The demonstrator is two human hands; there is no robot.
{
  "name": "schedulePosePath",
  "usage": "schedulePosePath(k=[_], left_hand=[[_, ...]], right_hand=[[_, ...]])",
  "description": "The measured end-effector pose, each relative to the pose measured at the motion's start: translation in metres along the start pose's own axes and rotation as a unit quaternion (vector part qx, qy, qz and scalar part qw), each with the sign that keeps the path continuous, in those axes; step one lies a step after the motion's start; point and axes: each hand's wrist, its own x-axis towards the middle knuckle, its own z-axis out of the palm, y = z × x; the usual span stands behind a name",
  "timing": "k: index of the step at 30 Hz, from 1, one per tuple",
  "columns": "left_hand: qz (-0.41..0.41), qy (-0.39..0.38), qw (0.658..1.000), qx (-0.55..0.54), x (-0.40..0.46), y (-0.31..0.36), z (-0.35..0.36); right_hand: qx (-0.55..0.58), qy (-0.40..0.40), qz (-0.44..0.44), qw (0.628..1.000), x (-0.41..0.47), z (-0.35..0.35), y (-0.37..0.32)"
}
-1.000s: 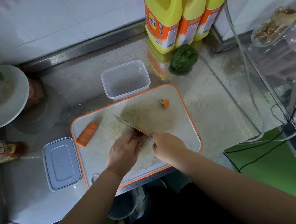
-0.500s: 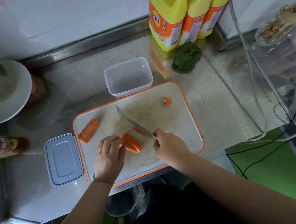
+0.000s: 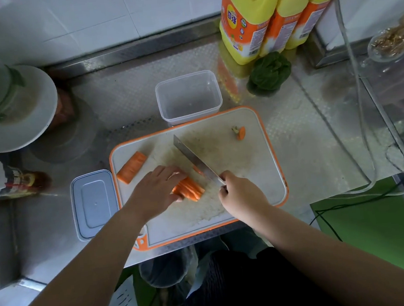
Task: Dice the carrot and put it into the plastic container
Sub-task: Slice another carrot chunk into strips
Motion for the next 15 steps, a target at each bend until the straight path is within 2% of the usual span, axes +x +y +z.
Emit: schedulePosePath(k=[7, 12, 15], left_hand=[[-0.034, 0.03, 0.999, -0.016, -0.007, 0.007, 0.003], [-0.084, 0.139, 0.985, -0.052, -0.023, 0.025, 0.017], [-0.106, 0.174, 0.977, -0.066, -0.029, 0.031, 0.034]], right_hand=[[-0.029, -0.008, -0.015, 0.999, -0.001, 0.004, -0.003], [-0.043, -0.028, -0.012, 0.999, 0.001, 0.007, -0.007], [-0.046, -0.036, -0.014, 0.998, 0.001, 0.008, -0.009]])
